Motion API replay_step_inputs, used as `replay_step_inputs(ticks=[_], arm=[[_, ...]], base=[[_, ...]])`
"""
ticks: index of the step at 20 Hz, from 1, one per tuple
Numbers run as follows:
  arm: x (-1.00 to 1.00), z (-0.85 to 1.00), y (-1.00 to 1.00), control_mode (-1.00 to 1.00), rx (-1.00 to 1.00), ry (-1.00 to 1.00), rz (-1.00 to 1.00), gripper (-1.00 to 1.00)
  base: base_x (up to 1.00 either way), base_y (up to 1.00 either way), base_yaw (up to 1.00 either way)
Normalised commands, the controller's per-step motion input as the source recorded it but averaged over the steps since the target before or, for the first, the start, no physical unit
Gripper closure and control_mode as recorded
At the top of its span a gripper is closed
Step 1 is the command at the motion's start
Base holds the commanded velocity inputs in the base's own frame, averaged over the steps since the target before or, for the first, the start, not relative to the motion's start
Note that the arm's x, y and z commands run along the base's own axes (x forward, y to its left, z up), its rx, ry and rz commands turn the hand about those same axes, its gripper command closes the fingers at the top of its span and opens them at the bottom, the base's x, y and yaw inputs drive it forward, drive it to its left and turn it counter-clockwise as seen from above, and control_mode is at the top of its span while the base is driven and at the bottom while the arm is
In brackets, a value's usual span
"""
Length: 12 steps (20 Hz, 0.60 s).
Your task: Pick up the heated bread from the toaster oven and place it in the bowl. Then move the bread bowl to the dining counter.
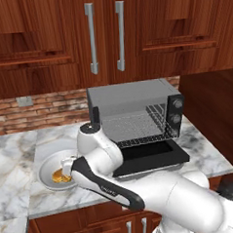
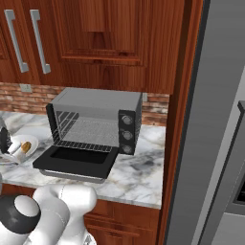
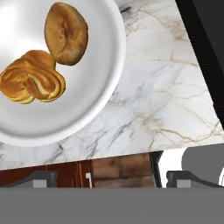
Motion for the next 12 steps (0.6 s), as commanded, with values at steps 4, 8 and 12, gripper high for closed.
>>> replay_step_inputs(ticks=[4, 8, 12], arm=[[0.00, -0.10, -0.11, -1.00, 0.00, 0.02, -0.07, -1.00], [0.19, -0.26, -0.01, -1.00, 0.00, 0.00, -0.07, -1.00], [0.34, -0.03, 0.00, -1.00, 0.00, -0.01, -0.10, -1.00]], base=[[0.00, 0.00, 0.00], [0.00, 0.00, 0.00], [0.00, 0.00, 0.00]])
